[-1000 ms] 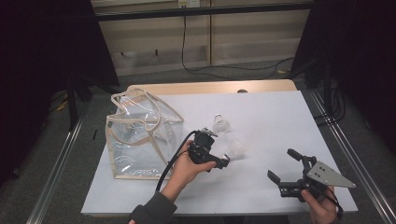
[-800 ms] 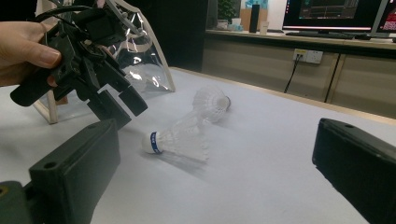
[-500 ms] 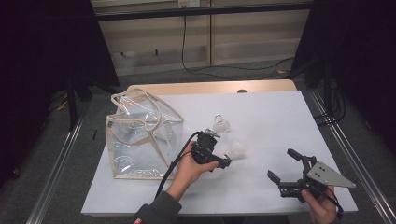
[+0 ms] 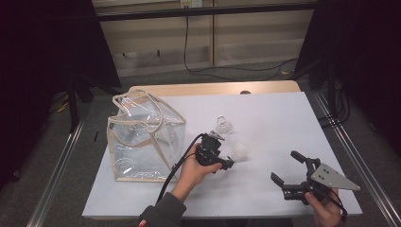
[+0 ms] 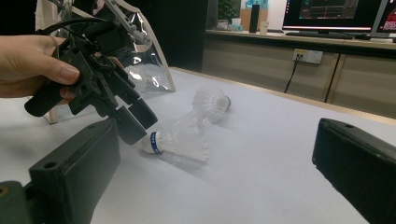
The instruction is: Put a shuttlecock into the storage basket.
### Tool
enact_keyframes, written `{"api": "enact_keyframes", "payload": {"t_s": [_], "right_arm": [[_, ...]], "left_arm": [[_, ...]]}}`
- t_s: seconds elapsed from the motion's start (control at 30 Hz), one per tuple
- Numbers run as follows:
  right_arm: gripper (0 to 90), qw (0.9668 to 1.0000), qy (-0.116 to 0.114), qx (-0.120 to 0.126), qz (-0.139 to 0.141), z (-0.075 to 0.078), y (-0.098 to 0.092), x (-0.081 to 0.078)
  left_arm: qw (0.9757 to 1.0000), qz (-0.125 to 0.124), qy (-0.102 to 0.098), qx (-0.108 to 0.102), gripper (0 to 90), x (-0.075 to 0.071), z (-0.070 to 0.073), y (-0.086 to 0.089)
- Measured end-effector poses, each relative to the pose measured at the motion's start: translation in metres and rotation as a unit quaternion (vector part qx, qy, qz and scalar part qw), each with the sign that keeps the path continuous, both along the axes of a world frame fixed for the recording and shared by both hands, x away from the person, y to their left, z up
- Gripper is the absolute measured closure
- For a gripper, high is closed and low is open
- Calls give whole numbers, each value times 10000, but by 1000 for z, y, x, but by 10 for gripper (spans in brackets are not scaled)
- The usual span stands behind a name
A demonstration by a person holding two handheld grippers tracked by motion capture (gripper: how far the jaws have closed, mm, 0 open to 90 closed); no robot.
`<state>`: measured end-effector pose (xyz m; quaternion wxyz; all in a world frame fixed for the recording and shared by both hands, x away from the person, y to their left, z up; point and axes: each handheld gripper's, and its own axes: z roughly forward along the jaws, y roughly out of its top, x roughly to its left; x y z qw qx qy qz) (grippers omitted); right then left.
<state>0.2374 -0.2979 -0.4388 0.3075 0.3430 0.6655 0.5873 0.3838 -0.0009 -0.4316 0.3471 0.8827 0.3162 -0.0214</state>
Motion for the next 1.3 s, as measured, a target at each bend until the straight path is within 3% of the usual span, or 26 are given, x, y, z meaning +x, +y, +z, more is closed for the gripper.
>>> {"api": "enact_keyframes", "payload": {"t_s": [0.93, 1.13, 1.3], "right_arm": [[7, 10000, 16, -26, -1, 0, 0, 0], [7, 10000, 22, -16, 2, 0, 0, 0], [7, 10000, 23, -2, 4, 0, -1, 0]], "left_arm": [[9992, -192, -335, 97, 550, -1, -11, -15], [9990, -233, -333, 198, 643, -2, -11, -17], [9993, -222, -256, 185, 654, -1, -10, -17]]}}
